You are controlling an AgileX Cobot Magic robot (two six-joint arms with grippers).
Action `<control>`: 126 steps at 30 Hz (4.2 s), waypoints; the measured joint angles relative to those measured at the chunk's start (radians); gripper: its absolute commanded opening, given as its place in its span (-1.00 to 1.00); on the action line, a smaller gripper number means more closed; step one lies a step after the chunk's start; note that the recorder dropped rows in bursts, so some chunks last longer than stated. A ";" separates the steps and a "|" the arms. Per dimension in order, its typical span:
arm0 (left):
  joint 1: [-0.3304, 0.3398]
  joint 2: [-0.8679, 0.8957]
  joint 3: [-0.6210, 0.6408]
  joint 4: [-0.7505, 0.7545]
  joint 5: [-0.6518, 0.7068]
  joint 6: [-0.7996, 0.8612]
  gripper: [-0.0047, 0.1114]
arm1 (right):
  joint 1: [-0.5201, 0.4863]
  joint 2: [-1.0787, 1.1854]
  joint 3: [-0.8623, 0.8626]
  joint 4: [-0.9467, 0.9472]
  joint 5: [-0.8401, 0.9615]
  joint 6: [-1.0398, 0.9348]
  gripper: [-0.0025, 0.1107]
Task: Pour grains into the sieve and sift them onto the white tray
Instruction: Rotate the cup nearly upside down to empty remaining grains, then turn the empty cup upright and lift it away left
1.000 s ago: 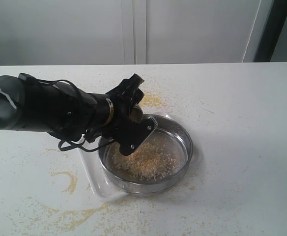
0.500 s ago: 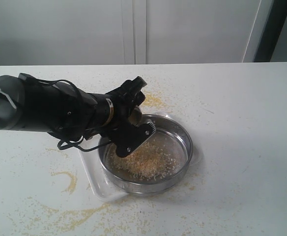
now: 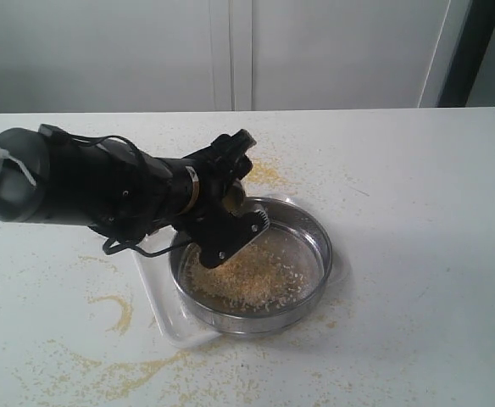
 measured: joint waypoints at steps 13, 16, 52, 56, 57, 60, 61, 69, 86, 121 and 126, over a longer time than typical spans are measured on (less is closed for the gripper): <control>-0.070 0.032 -0.011 -0.002 0.158 0.074 -0.92 | 0.000 0.000 0.000 0.002 0.000 0.000 -0.96; -0.079 0.036 -0.011 -0.002 0.184 0.088 -0.92 | 0.000 0.000 0.000 0.002 0.000 0.000 -0.96; -0.190 0.042 -0.078 -0.004 0.387 0.140 -0.92 | 0.000 0.000 0.000 0.002 0.000 0.000 -0.96; -0.191 0.043 -0.080 -0.004 0.387 0.175 -0.92 | 0.000 0.000 0.000 0.002 0.000 0.000 -0.96; -0.191 0.045 -0.080 -0.004 0.387 0.179 -0.92 | 0.000 0.000 0.000 0.002 0.000 0.000 -0.96; -0.191 0.057 -0.080 -0.004 0.394 0.194 -0.92 | 0.000 0.000 0.000 0.002 0.000 0.000 -0.96; -0.194 0.064 -0.080 -0.004 0.406 0.211 -0.92 | 0.000 0.000 0.000 0.002 0.000 0.000 -0.96; -0.243 0.074 -0.105 -0.004 0.436 0.143 -0.92 | 0.000 0.000 0.000 0.002 0.000 0.000 -0.96; -0.251 0.086 -0.118 -0.008 0.497 0.081 -0.92 | 0.000 0.000 0.000 0.002 0.000 0.000 -0.96; -0.130 -0.171 -0.093 -0.652 0.395 -0.462 -0.92 | 0.000 0.000 0.000 0.002 0.000 0.000 -0.96; -0.057 -0.216 -0.093 -0.860 0.318 -0.464 -0.92 | 0.000 0.000 0.000 0.002 0.000 0.000 -0.96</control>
